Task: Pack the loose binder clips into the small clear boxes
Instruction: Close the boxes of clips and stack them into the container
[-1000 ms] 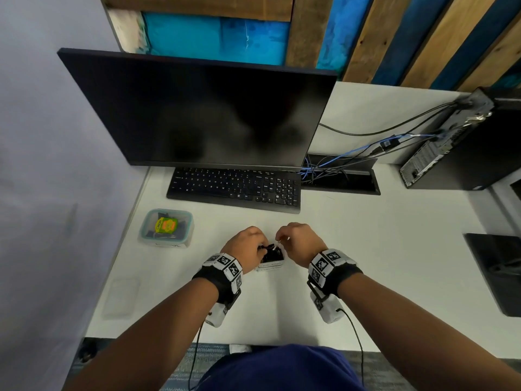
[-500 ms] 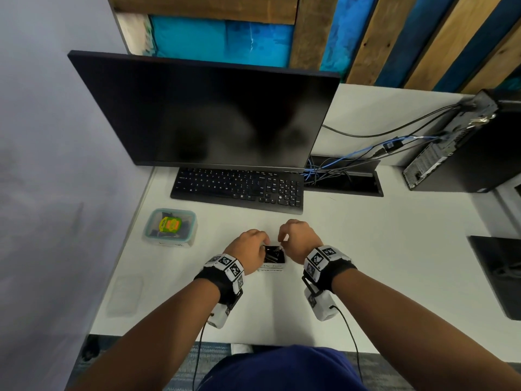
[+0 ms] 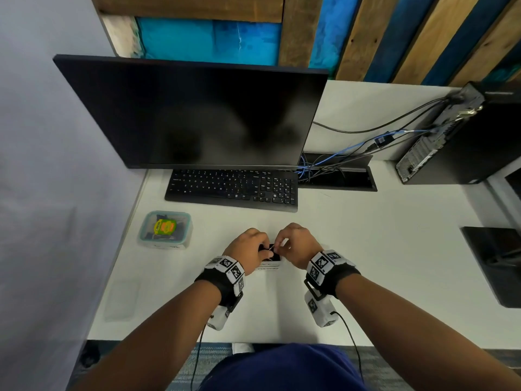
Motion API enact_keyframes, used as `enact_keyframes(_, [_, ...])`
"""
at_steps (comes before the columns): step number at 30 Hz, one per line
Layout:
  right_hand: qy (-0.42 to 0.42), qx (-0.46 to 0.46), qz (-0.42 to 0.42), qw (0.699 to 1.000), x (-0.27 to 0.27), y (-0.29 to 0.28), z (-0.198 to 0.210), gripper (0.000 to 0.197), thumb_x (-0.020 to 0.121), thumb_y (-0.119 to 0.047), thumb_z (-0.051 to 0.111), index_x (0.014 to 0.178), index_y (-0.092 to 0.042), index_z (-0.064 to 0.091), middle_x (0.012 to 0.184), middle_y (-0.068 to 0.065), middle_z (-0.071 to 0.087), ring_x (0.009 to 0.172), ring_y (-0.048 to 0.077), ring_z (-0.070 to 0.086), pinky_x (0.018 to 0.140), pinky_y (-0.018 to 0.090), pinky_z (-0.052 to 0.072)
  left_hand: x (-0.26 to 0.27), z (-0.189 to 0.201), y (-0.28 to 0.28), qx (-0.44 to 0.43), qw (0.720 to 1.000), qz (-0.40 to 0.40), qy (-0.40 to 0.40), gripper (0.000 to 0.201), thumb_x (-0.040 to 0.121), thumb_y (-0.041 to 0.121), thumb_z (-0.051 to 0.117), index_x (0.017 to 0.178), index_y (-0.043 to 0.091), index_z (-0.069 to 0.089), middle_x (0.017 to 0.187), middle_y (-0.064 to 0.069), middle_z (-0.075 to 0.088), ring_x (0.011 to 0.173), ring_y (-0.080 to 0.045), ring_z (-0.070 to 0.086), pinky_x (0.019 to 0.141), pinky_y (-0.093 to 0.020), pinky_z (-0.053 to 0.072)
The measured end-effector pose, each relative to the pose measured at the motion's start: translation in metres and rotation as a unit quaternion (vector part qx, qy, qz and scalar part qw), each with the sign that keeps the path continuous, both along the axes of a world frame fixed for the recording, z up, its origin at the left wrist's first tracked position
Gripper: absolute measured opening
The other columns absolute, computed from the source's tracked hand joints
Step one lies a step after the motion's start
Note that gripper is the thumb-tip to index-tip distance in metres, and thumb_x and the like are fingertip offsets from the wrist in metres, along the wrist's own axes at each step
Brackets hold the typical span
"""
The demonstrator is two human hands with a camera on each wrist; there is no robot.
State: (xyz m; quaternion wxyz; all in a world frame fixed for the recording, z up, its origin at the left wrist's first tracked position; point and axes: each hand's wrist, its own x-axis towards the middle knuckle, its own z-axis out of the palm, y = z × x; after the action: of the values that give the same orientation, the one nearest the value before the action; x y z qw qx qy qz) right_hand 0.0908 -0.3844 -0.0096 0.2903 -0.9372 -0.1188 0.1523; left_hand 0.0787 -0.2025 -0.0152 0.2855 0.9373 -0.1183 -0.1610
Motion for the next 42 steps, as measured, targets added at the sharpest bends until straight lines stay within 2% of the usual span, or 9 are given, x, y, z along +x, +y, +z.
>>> enact_keyframes(5, [-0.007,-0.014,0.014,1.0,-0.001,-0.001,-0.002,0.012,0.088,-0.015,0.067,0.093,-0.021,0.077,0.105,-0.001,0.055,0.074,0.008,0.052,0.082,0.019,0.044,-0.002,-0.004,0.007,-0.021,1.0,-0.016,0.011,0.016,0.091,0.039,0.062,0.097,0.025,0.064,0.122,0.012,0.052,0.096,-0.011,0.055,0.088,-0.026,0.045])
enact_keyframes(9, [-0.001,-0.02,0.018,1.0,-0.001,-0.001,-0.001,0.014,0.09,-0.018,0.064,0.098,-0.022,0.075,0.11,0.001,0.056,0.077,0.01,0.054,0.087,0.024,0.048,0.0,0.0,0.014,-0.031,0.999,-0.034,0.028,0.021,0.091,0.033,0.063,0.11,0.026,0.064,0.13,0.009,0.051,0.111,-0.013,0.054,0.098,-0.033,0.046])
enact_keyframes(15, [0.028,0.005,-0.002,1.0,-0.004,0.002,-0.004,0.017,0.08,-0.032,0.077,0.093,-0.023,0.072,0.109,-0.001,0.051,0.071,0.012,0.059,0.081,0.026,0.053,0.001,0.003,0.011,-0.023,0.999,0.018,0.032,0.011,0.086,0.027,0.068,0.095,0.029,0.063,0.104,0.008,0.056,0.098,-0.014,0.053,0.083,-0.026,0.044])
enact_keyframes(23, [0.032,-0.02,0.006,0.999,-0.005,0.006,-0.009,0.018,0.081,-0.023,0.078,0.097,-0.02,0.069,0.108,-0.001,0.047,0.075,0.011,0.05,0.086,0.025,0.048,0.0,0.002,-0.002,-0.003,1.0,0.023,0.019,0.007,0.085,0.025,0.069,0.089,0.021,0.064,0.1,0.007,0.055,0.09,-0.013,0.053,0.077,-0.026,0.044])
enact_keyframes(30, [0.035,-0.021,0.013,0.999,-0.006,0.004,-0.006,0.018,0.083,-0.025,0.073,0.1,-0.022,0.066,0.107,0.001,0.049,0.075,0.013,0.054,0.084,0.027,0.05,0.001,0.003,0.0,-0.007,0.999,0.026,0.02,0.009,0.086,0.029,0.069,0.091,0.023,0.064,0.101,0.005,0.057,0.093,-0.014,0.055,0.082,-0.027,0.046])
enact_keyframes(34, [0.03,0.027,-0.015,0.999,-0.005,-0.008,-0.002,0.007,0.088,-0.024,0.068,0.092,-0.029,0.064,0.102,-0.003,0.062,0.083,0.014,0.06,0.08,0.025,0.046,0.001,0.004,0.006,-0.038,0.998,0.037,0.036,0.003,0.092,0.028,0.062,0.095,0.029,0.063,0.103,0.005,0.061,0.093,-0.014,0.057,0.084,-0.031,0.049])
enact_keyframes(36, [0.042,0.043,-0.032,0.998,-0.004,-0.014,-0.001,0.007,0.09,-0.023,0.067,0.092,-0.028,0.063,0.098,-0.007,0.066,0.077,0.018,0.064,0.075,0.026,0.049,0.002,0.002,0.011,-0.061,0.996,0.057,0.044,0.011,0.094,0.024,0.057,0.092,0.034,0.061,0.104,0.006,0.064,0.093,-0.013,0.062,0.082,-0.031,0.052])
enact_keyframes(40, [0.058,0.033,-0.043,0.997,-0.005,-0.014,0.0,0.022,0.086,-0.028,0.073,0.105,-0.026,0.062,0.1,-0.009,0.063,0.071,0.013,0.062,0.067,0.019,0.045,0.0,0.001,0.014,-0.069,0.992,0.069,0.074,0.014,0.087,0.026,0.068,0.095,0.035,0.059,0.11,0.008,0.062,0.099,-0.013,0.062,0.088,-0.033,0.054])
enact_keyframes(42, [0.06,0.032,-0.05,0.996,-0.006,-0.009,-0.002,0.026,0.083,-0.026,0.076,0.105,-0.026,0.062,0.101,-0.007,0.061,0.076,0.013,0.061,0.065,0.017,0.042,-0.001,0.0,0.012,-0.056,0.993,0.065,0.08,0.017,0.086,0.027,0.07,0.097,0.033,0.059,0.112,0.007,0.062,0.1,-0.014,0.061,0.089,-0.035,0.053])
